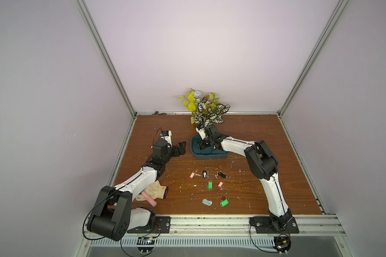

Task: Take the keys out of the storage box
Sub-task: Pick up the key from the storage box, then place the key at the center of the board.

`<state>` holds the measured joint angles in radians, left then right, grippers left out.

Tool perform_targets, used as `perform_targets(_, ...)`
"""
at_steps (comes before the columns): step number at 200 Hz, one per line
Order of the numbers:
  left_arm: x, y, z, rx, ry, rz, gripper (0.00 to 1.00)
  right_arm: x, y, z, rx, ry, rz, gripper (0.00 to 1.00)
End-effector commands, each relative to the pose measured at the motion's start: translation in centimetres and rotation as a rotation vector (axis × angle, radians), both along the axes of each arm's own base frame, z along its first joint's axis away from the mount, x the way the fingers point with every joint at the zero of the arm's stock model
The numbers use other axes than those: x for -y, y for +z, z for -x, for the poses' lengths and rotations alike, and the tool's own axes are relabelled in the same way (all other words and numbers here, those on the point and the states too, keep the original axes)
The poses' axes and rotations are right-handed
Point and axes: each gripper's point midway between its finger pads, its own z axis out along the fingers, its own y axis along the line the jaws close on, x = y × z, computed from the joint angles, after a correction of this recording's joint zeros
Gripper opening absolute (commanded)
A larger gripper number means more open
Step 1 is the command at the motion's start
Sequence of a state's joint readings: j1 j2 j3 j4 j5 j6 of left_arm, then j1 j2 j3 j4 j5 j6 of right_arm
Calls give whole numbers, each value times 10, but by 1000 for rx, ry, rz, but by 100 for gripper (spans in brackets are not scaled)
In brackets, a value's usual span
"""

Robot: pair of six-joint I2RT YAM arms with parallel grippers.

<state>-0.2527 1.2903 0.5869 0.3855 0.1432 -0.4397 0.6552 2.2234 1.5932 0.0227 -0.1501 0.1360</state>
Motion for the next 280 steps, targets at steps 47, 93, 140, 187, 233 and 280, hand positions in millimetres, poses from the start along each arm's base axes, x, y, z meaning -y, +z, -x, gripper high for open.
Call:
perform_targets(47,-7,19,-2,53,18,3,99,-4,132,44,197,182,-186,0)
perform_targets(93,-4,23,-1,66,5,23,99,-3,167,151,289,558,-274,0)
perform_targets(140,-5,29,3,82,3,18,99,-10,108,262,222,864,-228,0)
perform_targets(187,-3,31,10,87,-16,33,99,-23,36,296,91,917,-42,0)
perform_targets(233,-4,37,18,111,-20,42,99,-28,-4,287,76,874,86,3)
perform_targets(280,-4,34,17,106,-20,38,99,-31,-9,276,95,826,107,7)
